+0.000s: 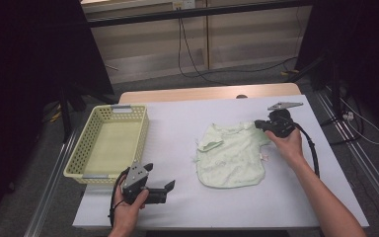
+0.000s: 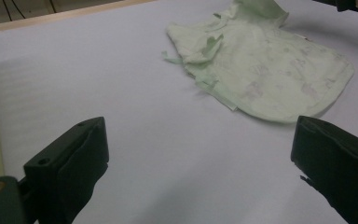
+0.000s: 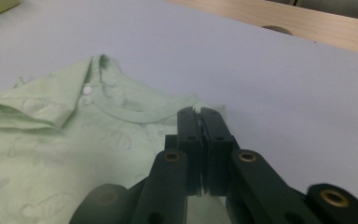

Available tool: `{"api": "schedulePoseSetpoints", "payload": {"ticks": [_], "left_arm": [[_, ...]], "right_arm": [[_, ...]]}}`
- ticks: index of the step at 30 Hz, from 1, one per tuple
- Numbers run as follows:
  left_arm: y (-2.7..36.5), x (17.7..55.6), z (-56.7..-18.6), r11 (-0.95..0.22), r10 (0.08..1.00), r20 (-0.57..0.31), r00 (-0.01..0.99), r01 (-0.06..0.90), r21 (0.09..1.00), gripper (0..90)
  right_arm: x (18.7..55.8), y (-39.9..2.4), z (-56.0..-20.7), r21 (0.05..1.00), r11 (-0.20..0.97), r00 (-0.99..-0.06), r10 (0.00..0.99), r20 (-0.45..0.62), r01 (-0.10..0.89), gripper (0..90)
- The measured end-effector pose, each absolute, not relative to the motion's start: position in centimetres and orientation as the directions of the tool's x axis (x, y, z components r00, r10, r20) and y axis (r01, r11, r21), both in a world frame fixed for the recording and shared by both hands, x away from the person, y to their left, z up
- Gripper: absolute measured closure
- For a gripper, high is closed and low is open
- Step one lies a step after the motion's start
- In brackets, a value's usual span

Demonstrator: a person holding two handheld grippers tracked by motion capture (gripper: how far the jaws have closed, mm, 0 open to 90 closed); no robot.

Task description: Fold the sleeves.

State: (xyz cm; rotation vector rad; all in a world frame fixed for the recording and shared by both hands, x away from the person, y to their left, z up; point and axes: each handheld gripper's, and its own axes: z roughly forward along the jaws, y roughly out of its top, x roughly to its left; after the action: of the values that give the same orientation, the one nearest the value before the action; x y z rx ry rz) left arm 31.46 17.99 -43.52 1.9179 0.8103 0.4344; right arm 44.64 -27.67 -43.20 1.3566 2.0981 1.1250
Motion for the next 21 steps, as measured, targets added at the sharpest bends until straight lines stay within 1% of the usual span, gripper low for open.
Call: {"api": "schedulePoseSetpoints", "payload": {"ticks": [11,21], "left_arm": [[17.9,31.4,-43.6,-0.308,0.699,-0.039,0.714,0.35,0.885,4.2],[17.8,31.5,-43.6,-0.312,0.694,-0.039,0.719,0.348,0.884,4.2]], "right_arm": [[45.0,-25.7,-44.1,0.776,0.246,-0.496,0.863,0.097,0.581,88.3],[45.9,-24.4,-45.6,0.758,0.253,-0.499,0.86,0.109,0.602,88.2]]}}
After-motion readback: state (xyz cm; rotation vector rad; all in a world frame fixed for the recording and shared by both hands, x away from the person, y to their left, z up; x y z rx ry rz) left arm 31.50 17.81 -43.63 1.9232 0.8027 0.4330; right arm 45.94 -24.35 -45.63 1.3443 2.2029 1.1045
